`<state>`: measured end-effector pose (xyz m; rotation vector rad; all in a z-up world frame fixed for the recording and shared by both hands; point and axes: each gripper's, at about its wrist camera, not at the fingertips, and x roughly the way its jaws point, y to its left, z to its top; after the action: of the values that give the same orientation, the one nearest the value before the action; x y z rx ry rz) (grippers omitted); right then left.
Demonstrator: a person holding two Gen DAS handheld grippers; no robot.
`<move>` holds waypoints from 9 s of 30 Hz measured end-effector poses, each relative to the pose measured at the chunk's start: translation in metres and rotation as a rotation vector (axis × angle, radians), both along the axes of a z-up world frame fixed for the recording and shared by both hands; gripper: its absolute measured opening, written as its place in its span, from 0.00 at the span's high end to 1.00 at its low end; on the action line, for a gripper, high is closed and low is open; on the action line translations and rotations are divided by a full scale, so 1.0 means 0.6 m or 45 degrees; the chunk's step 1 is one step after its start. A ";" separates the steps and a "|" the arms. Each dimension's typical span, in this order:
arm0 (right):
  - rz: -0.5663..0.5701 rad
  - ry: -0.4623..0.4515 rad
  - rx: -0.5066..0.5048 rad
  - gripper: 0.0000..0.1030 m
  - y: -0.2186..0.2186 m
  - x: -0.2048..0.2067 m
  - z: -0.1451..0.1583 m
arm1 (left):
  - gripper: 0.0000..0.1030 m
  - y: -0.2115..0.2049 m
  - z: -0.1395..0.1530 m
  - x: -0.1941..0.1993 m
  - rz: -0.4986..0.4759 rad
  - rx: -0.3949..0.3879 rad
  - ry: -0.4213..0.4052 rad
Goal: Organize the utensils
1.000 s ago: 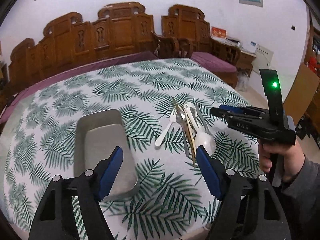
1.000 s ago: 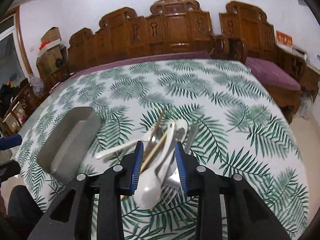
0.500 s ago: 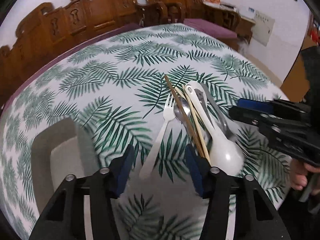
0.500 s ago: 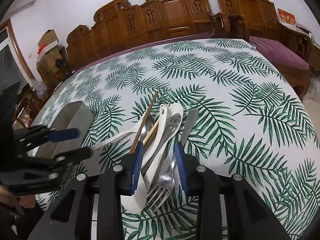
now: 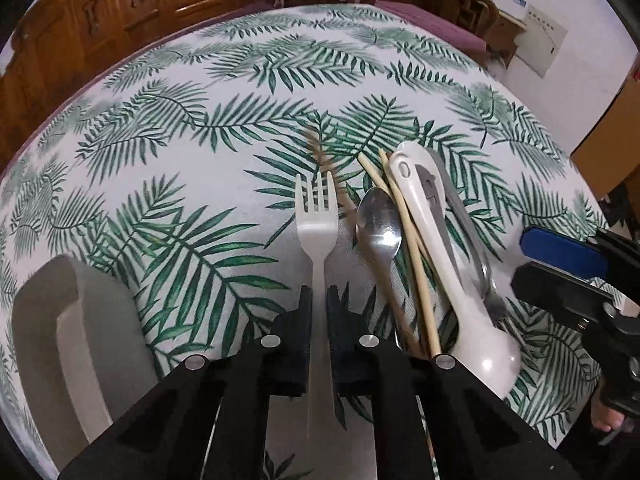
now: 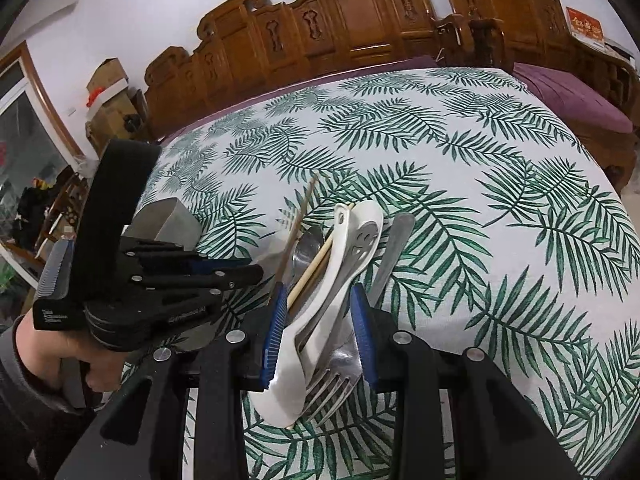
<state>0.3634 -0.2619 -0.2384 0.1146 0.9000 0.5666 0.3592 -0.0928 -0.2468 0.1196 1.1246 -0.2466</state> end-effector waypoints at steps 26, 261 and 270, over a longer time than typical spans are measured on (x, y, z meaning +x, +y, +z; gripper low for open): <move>0.132 -0.005 -0.227 0.81 0.192 -0.021 -0.037 | 0.94 0.126 0.119 -0.157 0.117 -0.239 -0.261; -0.089 -0.029 -0.062 0.93 0.001 0.018 -0.003 | 1.00 -0.041 0.023 0.025 0.026 -0.108 -0.171; -0.060 -0.054 -0.048 0.94 0.018 0.009 0.006 | 1.00 -0.008 0.072 -0.019 0.028 -0.087 -0.260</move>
<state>0.3689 -0.2513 -0.2345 0.0894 0.8642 0.5064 0.3481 -0.0978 -0.2033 0.0697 0.9135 -0.2470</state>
